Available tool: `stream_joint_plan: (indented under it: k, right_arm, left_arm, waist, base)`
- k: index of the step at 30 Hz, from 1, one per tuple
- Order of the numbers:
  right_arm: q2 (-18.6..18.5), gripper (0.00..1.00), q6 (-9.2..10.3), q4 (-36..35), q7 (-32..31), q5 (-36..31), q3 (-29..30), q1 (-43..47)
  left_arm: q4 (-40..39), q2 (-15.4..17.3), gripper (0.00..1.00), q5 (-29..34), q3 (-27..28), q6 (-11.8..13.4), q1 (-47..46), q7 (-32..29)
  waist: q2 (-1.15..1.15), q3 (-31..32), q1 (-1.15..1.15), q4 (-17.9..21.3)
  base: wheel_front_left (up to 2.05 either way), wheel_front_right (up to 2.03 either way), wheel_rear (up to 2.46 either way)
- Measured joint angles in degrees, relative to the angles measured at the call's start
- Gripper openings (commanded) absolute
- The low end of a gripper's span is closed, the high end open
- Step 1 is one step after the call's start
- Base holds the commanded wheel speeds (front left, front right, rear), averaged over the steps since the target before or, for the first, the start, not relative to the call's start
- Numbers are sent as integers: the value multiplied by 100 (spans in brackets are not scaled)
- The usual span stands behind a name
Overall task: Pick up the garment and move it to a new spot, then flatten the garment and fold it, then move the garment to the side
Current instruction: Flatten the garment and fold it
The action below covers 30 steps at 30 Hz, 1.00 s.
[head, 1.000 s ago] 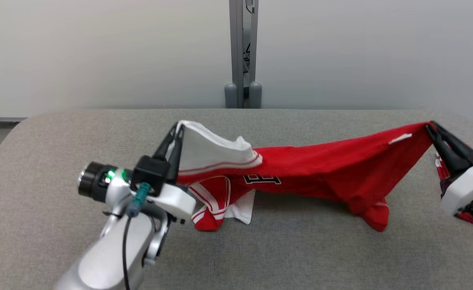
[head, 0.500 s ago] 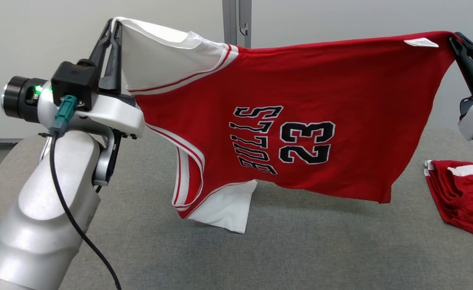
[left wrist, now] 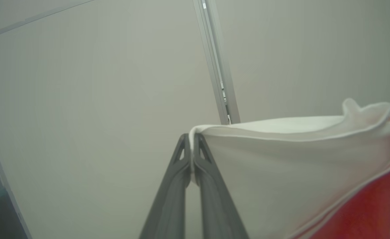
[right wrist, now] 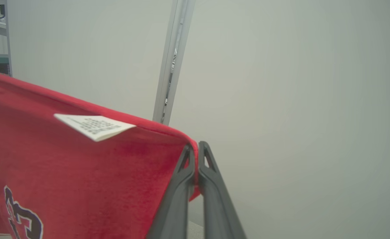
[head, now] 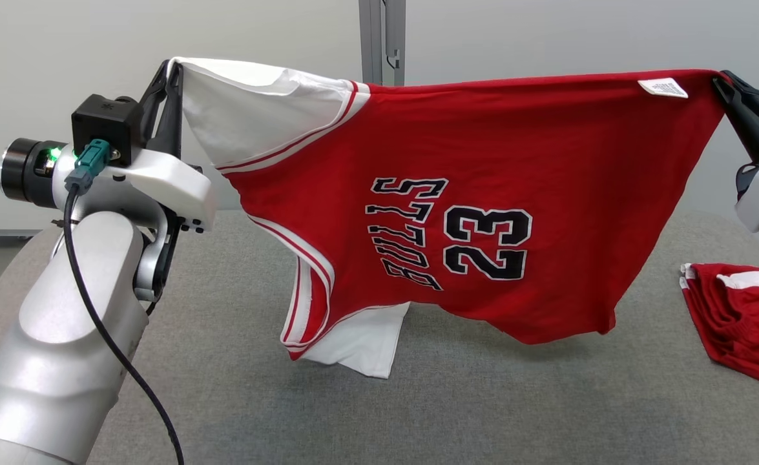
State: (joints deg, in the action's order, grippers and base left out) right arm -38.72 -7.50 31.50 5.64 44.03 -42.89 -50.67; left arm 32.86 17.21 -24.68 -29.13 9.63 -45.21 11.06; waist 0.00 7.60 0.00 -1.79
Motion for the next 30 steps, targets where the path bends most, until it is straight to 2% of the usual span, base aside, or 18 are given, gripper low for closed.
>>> stream_joint_plan:
  k: [8, 11, 14, 16, 19, 22, 25, 28, 30]
  right_arm:
    - [-145, 0, 0, -182, -207, 38, -438, -565]
    - [-187, 0, -1, -292, -336, 126, -717, -1048]
    - [-404, 0, 0, -387, -388, 174, -980, -1882]
    - [-511, 0, 0, -338, -318, 194, -1103, -2519]
    - [-476, 0, 0, -73, -111, 198, -1369, -3338]
    - [-346, 0, 0, 393, 331, 76, -1552, -4152]
    - [-99, 0, 0, 928, 808, 15, -1492, -4838]
    - [146, 0, 0, 1324, 917, -194, -1335, -5132]
    - [253, 0, 0, 1189, 929, -304, -984, -5210]
  left_arm:
    - [304, 19, 0, -4, -155, -201, -548, -517]
    - [458, -25, 0, 33, -192, -237, -1020, -732]
    - [580, -187, 0, 163, -238, -194, -1820, -943]
    - [708, -331, 0, 270, -241, -91, -2437, -950]
    - [1042, -598, 0, 382, -201, 70, -3209, -734]
    - [1390, -766, 0, 443, 1, 363, -4012, -210]
    - [1514, -948, 0, 465, 257, 695, -4738, 298]
    - [1092, -1043, 0, 638, 504, 980, -4990, 377]
    - [489, -1070, 0, 925, 579, 1021, -5003, 390]
  waist:
    - [0, -353, 0, 12]
    - [0, -648, 0, 41]
    - [0, -1084, 0, 68]
    - [0, -1440, 0, 87]
    - [0, -2002, 0, 111]
    - [0, -2548, 0, 133]
    - [0, -3036, 0, 147]
    - [0, -3425, 0, 153]
    - [0, -3618, 0, 147]
  base:
    - [0, 0, 0]
    - [0, 0, 0]
    - [0, 0, 0]
    - [0, 0, 0]
    - [0, 0, 0]
    - [0, 0, 0]
    - [0, 0, 0]
    - [0, 0, 0]
    - [0, 0, 0]
